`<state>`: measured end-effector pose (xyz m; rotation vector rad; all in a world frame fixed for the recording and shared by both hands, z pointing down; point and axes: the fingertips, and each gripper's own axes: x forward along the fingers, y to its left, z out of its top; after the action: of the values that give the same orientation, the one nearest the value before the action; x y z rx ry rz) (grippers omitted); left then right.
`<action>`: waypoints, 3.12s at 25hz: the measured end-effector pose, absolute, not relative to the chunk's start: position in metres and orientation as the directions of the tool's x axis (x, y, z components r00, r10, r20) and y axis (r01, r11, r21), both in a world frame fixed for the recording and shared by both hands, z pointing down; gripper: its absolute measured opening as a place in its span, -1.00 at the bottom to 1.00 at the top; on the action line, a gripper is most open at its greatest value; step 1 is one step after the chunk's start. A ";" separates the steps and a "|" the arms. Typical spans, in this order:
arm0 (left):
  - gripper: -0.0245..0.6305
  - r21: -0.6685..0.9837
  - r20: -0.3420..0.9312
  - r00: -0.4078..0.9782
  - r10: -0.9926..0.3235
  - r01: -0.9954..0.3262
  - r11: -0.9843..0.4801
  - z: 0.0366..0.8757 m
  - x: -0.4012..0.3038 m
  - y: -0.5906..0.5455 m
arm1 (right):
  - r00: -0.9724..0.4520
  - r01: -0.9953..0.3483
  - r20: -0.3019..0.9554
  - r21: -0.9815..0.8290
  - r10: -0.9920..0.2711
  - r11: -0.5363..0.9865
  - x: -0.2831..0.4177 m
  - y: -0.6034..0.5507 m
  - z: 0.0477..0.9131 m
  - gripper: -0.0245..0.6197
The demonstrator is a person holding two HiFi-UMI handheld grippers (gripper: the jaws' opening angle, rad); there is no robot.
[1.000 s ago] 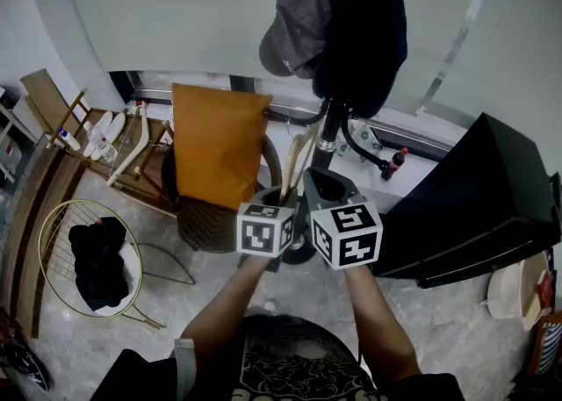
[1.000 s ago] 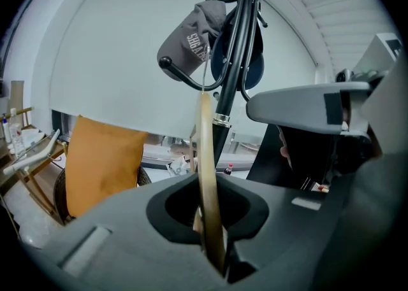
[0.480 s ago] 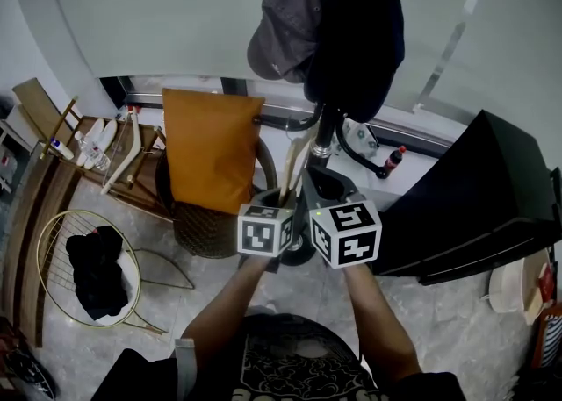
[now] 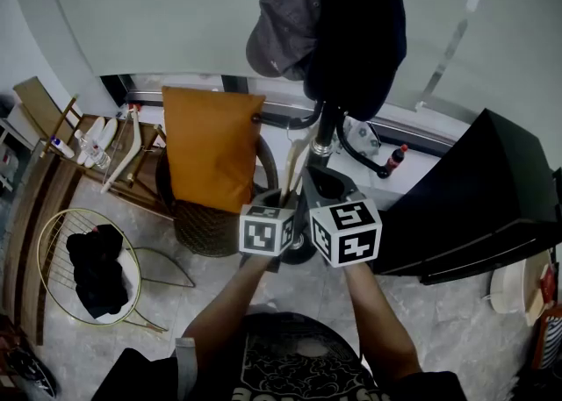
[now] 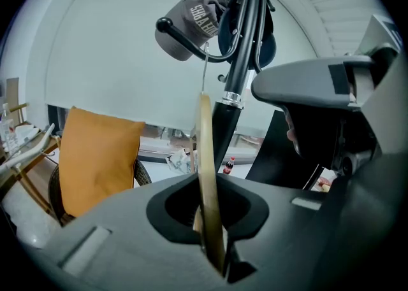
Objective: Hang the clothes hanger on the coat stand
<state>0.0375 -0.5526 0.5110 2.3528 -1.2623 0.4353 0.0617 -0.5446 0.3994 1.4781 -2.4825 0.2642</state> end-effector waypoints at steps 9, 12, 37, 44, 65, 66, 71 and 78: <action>-0.82 0.222 0.489 0.522 -0.698 -0.849 -0.480 0.519 0.037 -0.553 | -0.464 -0.879 0.292 -0.035 -0.836 0.476 0.063 -0.547 0.400 -0.92; -0.82 0.223 0.497 0.523 -0.692 -0.848 -0.481 0.525 0.039 -0.552 | -0.463 -0.880 0.292 -0.036 -0.837 0.474 0.065 -0.546 0.401 -0.92; -0.80 0.201 0.478 0.550 -0.684 -0.827 -0.525 0.521 0.040 -0.552 | -0.470 -0.876 0.303 -0.042 -0.829 0.481 0.062 -0.546 0.407 -0.92; -0.80 0.188 0.488 0.546 -0.681 -0.827 -0.529 0.521 0.038 -0.551 | -0.470 -0.875 0.309 -0.039 -0.827 0.483 0.061 -0.543 0.408 -0.92; -0.56 0.101 0.472 0.522 -0.711 -0.833 -0.544 0.510 0.029 -0.543 | -0.479 -0.870 0.312 -0.046 -0.821 0.490 0.053 -0.528 0.407 -0.92; -0.56 0.100 0.470 0.521 -0.712 -0.833 -0.544 0.508 0.029 -0.542 | -0.479 -0.870 0.312 -0.046 -0.820 0.491 0.052 -0.527 0.407 -0.92; -0.56 0.096 0.457 0.519 -0.722 -0.836 -0.540 0.500 0.028 -0.536 | -0.484 -0.868 0.311 -0.049 -0.818 0.494 0.052 -0.519 0.406 -0.92; -0.56 0.097 0.439 0.527 -0.728 -0.833 -0.545 0.487 0.029 -0.523 | -0.495 -0.863 0.302 -0.055 -0.815 0.503 0.054 -0.509 0.403 -0.92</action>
<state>0.0286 -0.5235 0.4867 2.4747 -1.3026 0.5072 0.0541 -0.5091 0.4026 1.4279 -2.5104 0.2915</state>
